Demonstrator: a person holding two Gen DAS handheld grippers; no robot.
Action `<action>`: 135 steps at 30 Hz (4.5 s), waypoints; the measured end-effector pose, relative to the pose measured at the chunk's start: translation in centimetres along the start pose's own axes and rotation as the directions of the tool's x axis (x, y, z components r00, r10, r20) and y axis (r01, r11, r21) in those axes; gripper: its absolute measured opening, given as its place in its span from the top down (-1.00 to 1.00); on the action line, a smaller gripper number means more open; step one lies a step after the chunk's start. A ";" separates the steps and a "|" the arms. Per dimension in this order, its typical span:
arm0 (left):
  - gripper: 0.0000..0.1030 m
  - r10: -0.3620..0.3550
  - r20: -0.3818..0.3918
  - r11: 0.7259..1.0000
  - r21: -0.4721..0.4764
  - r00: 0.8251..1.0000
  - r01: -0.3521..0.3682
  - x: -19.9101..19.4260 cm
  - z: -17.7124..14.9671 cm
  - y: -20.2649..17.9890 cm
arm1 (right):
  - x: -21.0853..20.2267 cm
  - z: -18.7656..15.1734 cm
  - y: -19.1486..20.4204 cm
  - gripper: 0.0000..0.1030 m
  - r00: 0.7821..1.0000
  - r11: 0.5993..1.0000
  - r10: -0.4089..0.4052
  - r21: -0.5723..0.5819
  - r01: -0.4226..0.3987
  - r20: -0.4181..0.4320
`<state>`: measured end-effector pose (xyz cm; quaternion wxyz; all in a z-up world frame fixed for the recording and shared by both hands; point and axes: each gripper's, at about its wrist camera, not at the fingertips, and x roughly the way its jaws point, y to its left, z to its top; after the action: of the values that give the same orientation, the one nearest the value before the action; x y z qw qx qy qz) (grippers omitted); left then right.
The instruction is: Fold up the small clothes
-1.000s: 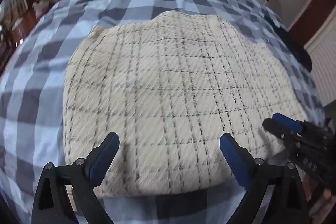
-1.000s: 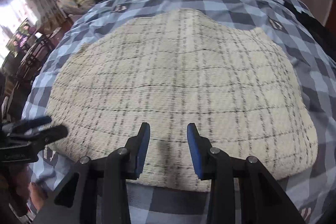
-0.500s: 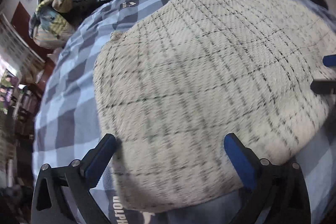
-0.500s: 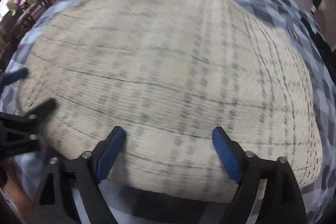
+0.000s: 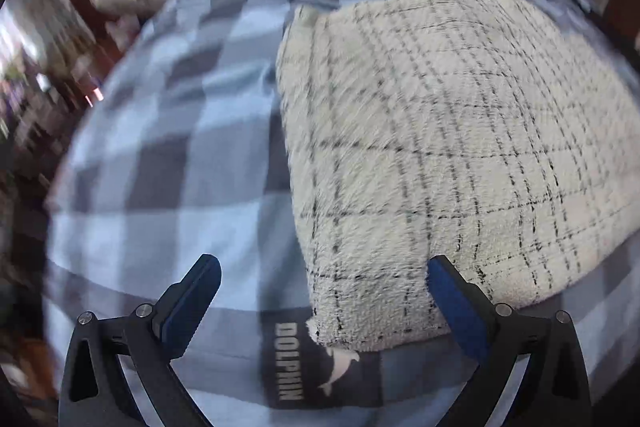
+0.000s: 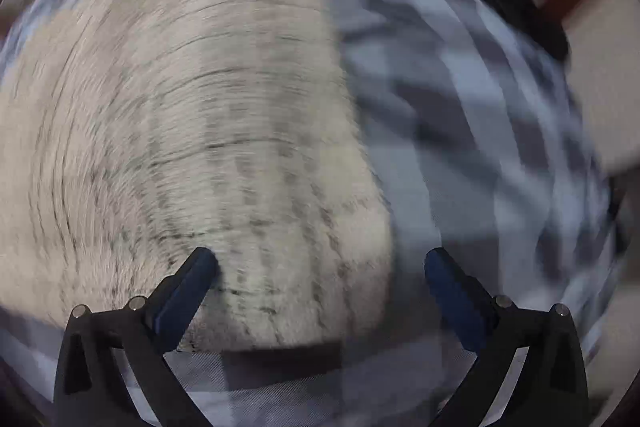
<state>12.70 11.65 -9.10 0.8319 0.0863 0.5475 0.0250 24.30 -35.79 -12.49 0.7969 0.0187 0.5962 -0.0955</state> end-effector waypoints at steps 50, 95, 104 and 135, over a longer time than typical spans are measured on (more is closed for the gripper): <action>-0.99 -0.132 0.075 0.988 -0.072 0.988 0.137 -2.6 6.8 -5.5 | -7.5 2.6 11.2 -0.98 0.944 0.880 0.298 -0.425 -0.213 0.144; -0.99 0.068 0.083 0.995 -0.074 0.994 -0.062 -1.3 3.9 1.8 | -0.4 5.6 -2.4 -0.98 0.963 0.983 0.178 -0.085 -0.164 0.204; -0.99 -0.305 0.045 0.887 -0.351 0.951 0.301 2.7 4.2 5.6 | 4.8 9.6 -4.8 -0.98 0.916 0.917 0.399 -0.015 -0.399 0.030; -1.00 -0.056 0.275 0.991 -0.099 0.960 0.086 -14.7 -3.5 -1.6 | -17.2 -8.1 4.9 -0.98 0.902 0.927 0.254 -0.353 -0.125 0.349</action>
<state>3.55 8.53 2.58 0.9030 0.0231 0.4288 0.0130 12.81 -27.53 1.20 0.8967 -0.0722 0.4292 0.0802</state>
